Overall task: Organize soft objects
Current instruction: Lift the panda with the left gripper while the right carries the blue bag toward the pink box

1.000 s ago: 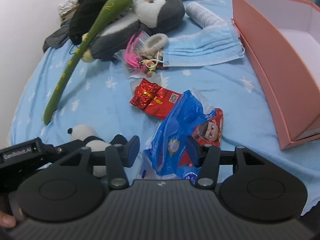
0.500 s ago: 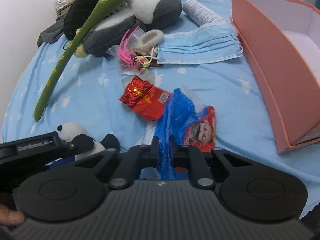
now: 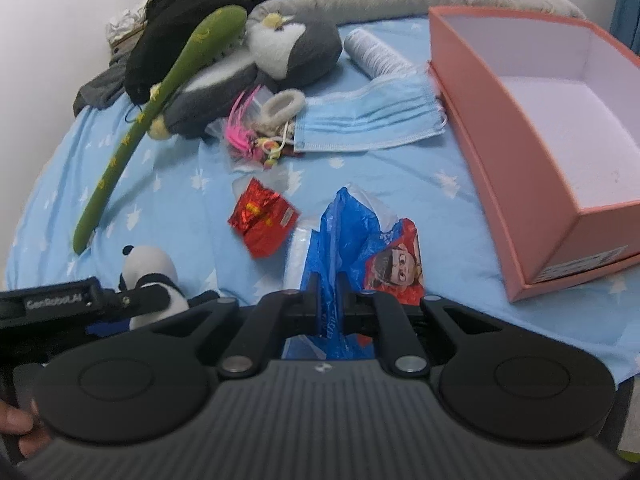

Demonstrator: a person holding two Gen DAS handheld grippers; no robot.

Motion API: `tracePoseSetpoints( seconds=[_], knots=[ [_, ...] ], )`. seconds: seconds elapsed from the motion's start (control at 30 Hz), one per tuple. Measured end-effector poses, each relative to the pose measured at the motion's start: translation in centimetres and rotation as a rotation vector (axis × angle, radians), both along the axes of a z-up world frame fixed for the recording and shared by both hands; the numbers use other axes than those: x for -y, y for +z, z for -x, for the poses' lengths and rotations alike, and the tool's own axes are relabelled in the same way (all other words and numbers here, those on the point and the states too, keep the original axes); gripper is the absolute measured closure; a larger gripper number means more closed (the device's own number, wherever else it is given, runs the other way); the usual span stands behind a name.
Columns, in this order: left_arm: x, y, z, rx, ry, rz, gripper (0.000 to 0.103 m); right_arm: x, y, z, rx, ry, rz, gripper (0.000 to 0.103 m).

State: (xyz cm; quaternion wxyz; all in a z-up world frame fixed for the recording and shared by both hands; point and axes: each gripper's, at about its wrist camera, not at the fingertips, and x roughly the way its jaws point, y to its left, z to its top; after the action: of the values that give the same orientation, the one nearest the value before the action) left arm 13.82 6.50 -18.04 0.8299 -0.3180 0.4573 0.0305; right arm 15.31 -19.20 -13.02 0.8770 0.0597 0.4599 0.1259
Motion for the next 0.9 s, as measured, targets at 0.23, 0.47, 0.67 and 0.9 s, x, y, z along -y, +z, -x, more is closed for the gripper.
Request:
tracePoseSetpoints(
  seconds=[0.23,0.47,0.67,0.9],
  knots=[
    [0.7,3.2,-0.2,0.064,-0.093,-0.035,0.052,0.6,3.1,0.7,0.073,0.007,-0.010,0.093],
    [1.8,8.0,-2.3,0.137,-0.212,-0.073,0.052,0.6,7.8,-0.2,0.178,0.039,0.008,0.093],
    [4.1,12.7,-5.5,0.211,-0.316,-0.119,0.052,1.4,12.5,-1.8,0.289,0.032,0.025,0.093],
    [8.0,17.7,-9.4,0.267,-0.421,-0.115,0.052,4.1,16.2,-4.3,0.347,-0.021,0.035,0.093]
  ],
)
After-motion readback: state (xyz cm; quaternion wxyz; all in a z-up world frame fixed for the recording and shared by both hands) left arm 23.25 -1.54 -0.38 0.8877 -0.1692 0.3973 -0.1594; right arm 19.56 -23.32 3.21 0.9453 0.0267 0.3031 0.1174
